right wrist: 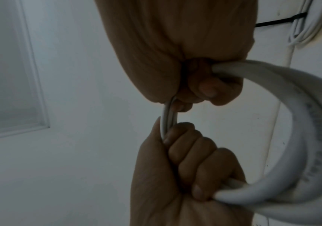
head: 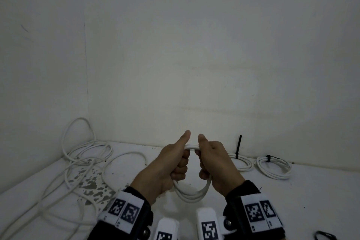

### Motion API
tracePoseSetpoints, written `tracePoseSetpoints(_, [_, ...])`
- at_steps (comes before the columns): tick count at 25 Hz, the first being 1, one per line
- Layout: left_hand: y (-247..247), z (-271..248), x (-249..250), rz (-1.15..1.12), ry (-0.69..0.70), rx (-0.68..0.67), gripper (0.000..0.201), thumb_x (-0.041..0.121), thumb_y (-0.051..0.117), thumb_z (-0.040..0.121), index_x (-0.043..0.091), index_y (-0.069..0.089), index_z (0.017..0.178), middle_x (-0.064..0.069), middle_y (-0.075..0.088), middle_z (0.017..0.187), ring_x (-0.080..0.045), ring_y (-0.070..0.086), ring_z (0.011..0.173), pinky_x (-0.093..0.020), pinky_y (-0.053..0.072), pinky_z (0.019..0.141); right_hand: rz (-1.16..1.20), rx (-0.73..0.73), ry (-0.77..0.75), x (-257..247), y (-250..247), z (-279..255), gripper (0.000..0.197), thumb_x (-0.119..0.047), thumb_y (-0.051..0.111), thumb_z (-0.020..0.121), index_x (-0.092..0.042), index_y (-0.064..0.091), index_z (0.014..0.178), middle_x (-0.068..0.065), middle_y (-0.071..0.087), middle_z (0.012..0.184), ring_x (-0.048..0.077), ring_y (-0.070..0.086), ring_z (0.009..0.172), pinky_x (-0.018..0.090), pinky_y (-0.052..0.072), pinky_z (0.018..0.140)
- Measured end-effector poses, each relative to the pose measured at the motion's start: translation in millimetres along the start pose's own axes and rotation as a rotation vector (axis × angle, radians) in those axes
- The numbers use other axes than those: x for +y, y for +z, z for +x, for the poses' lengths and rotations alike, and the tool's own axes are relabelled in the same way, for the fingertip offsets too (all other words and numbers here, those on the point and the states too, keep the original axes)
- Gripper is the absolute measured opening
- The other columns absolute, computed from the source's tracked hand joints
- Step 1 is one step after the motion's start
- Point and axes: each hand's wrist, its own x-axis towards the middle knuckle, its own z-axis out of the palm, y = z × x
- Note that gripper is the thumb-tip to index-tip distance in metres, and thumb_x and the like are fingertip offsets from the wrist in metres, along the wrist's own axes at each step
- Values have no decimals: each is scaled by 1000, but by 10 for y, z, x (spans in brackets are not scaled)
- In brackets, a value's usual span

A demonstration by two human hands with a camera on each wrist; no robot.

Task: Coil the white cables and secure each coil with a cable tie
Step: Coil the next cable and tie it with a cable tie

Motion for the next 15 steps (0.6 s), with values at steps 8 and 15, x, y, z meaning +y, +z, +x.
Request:
tracePoseSetpoints(8, [187, 9, -133, 20, 33, -14, 49, 41, 38, 103, 20, 33, 59, 5, 21, 50, -11, 14, 42, -22, 12, 42, -100, -98, 147, 54, -431, -59, 63, -60, 33, 101, -6, 66, 98, 14, 69, 76, 24, 67, 70, 39, 58, 69])
tracePoseSetpoints(15, [709, 66, -320, 32, -25, -69, 51, 46, 41, 102, 18, 36, 60, 6, 21, 47, -10, 14, 39, -19, 14, 39, -646, -118, 247, -13, -1801, -428, 57, -58, 37, 100, -11, 67, 94, 6, 69, 77, 20, 63, 64, 28, 50, 59])
